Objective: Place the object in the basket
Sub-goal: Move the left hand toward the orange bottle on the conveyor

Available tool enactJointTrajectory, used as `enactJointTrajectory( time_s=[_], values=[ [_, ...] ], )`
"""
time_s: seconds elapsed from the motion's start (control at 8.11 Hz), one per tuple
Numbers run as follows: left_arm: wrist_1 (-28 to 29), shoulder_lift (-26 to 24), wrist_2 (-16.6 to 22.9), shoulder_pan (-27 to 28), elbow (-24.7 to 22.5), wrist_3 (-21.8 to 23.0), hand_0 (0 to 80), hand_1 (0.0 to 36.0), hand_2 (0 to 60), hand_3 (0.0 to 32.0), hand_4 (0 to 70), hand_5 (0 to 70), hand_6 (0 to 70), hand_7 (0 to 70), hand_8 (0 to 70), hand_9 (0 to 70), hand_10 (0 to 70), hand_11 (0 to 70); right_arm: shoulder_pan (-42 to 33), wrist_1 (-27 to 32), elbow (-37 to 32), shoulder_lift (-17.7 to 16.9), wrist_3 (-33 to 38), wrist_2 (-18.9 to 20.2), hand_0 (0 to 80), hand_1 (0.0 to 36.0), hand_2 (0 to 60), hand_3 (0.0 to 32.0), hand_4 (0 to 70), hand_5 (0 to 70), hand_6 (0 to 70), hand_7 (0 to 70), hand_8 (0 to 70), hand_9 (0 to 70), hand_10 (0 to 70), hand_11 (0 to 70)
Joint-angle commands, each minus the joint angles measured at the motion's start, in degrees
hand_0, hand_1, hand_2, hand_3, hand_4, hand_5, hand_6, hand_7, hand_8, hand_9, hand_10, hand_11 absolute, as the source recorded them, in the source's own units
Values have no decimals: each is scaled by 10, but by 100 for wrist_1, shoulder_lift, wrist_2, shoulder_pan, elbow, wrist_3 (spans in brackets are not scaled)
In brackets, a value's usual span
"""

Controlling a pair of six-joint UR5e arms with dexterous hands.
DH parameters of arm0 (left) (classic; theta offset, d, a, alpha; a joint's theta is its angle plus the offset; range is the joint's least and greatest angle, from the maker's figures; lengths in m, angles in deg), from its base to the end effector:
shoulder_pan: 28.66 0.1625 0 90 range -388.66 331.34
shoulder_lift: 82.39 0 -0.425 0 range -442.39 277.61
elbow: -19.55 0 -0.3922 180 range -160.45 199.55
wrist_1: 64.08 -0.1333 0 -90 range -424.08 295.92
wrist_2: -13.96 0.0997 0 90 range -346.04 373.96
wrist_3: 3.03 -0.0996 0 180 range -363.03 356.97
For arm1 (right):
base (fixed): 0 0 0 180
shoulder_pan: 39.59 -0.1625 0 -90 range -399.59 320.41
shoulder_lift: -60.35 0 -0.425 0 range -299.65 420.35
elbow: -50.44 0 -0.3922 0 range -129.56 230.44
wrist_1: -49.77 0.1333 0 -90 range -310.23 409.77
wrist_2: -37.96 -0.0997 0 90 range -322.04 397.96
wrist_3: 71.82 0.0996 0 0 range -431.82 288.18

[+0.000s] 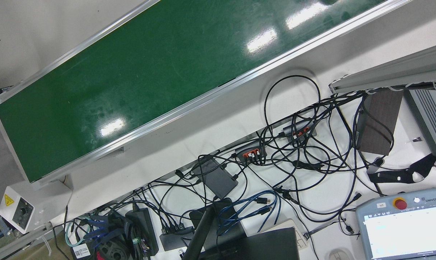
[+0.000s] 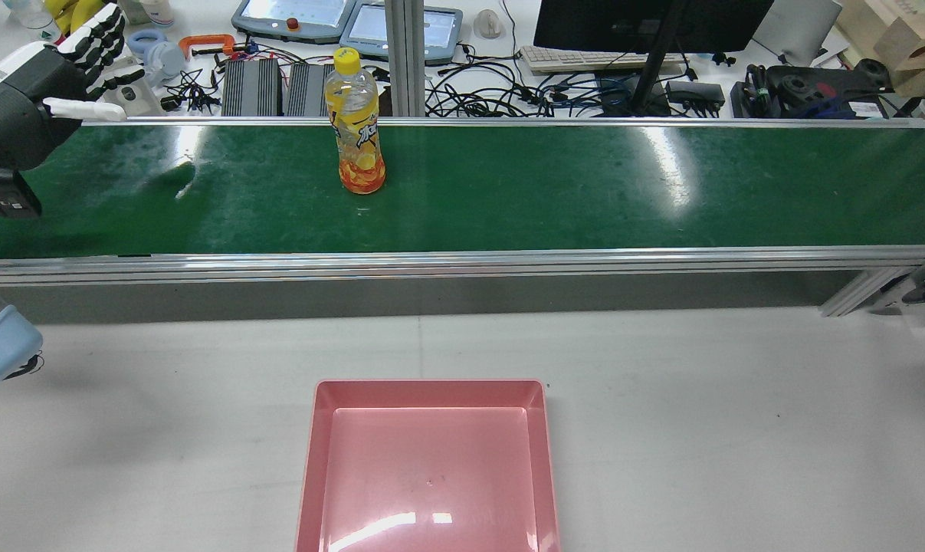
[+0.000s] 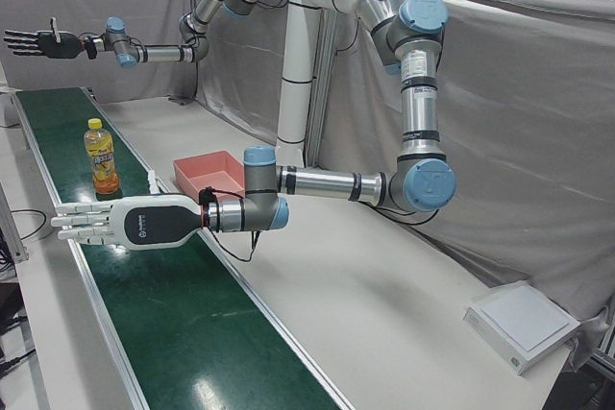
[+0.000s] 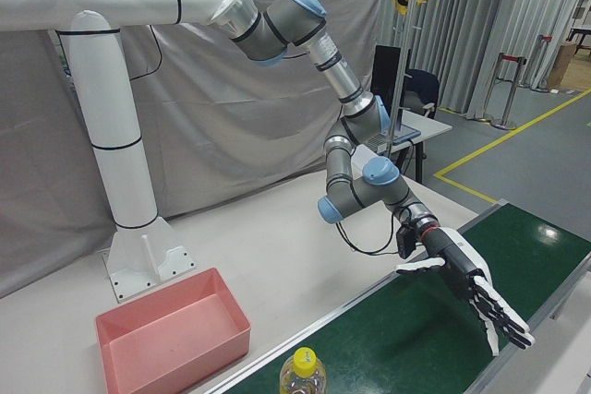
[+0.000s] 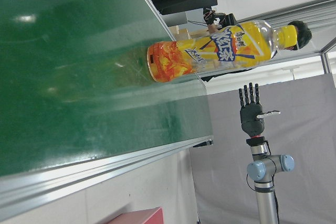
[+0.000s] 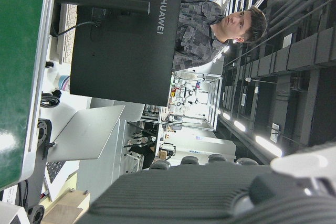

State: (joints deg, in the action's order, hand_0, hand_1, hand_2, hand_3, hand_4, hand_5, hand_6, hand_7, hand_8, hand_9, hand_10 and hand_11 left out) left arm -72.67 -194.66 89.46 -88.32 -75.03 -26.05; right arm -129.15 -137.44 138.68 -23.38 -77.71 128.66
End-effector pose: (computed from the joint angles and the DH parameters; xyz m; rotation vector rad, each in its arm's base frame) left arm 0.1836 -0.6269 0.4431 0.0639 2.2933 -1.6065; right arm 0.1280 -0.5332 0.6584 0.0868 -2.1078 2.2073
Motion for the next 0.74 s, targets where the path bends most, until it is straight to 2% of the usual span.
enactJointTrajectory(
  time_s=[0.0,0.25,0.37,0.62],
  values=[
    [-19,-67,-9,16,9,-98,482,119,0,0,0,38,0,0,0,9,86,143,0,0,0,-2,0,0,0,0,0,0,0,0,0,0,0,0,0,0],
    [-45,-67,-9,16,9,-203,487,110,0,0,0,32,0,0,0,4,76,129,0,0,0,6,0,0,0,0,0,0,0,0,0,0,0,0,0,0],
    [-54,-67,-9,16,9,-247,487,105,0,0,0,26,0,0,0,11,54,97,0,0,0,-2,0,0,0,0,0,0,0,0,0,0,0,0,0,0],
    [-46,-76,-18,155,9,-256,484,101,0,0,0,27,0,0,0,11,55,98,0,0,0,6,0,0,0,0,0,0,0,0,0,0,0,0,0,0]
  ],
)
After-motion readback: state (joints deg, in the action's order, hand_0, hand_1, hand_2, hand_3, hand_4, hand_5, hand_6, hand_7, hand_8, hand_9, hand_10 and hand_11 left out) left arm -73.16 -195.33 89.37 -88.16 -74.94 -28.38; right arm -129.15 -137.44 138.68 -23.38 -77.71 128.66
